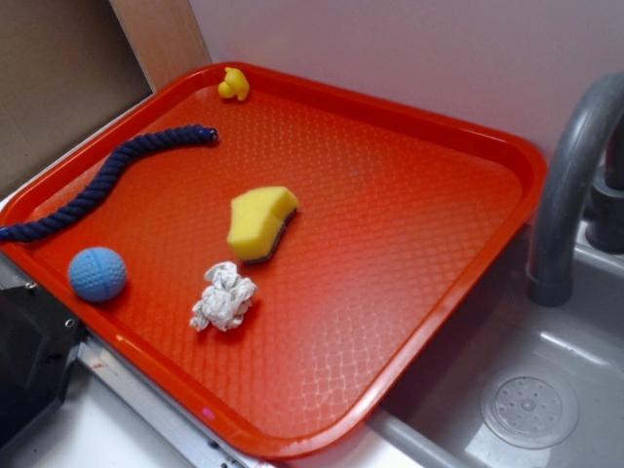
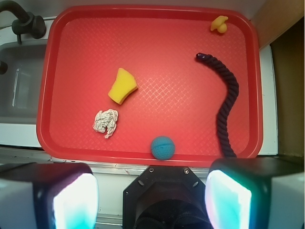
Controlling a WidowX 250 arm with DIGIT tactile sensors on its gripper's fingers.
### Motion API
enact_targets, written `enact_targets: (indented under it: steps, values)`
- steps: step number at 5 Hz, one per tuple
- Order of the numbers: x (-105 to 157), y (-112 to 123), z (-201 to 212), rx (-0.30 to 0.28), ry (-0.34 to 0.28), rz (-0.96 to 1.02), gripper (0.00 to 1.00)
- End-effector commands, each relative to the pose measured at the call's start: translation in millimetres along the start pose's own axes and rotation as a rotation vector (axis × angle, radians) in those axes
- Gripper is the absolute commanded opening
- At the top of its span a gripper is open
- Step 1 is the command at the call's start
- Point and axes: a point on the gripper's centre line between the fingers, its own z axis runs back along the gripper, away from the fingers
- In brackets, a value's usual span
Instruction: Grab the blue rope.
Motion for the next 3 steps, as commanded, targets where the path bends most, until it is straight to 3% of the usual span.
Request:
enact_targets:
  steps: [1, 3]
  values:
    - [0.0, 0.0, 0.0, 0.0, 0.0, 0.0, 1.0]
    - [27.9, 37.2, -53.4, 0.067, -0.048, 0.092, 1.0]
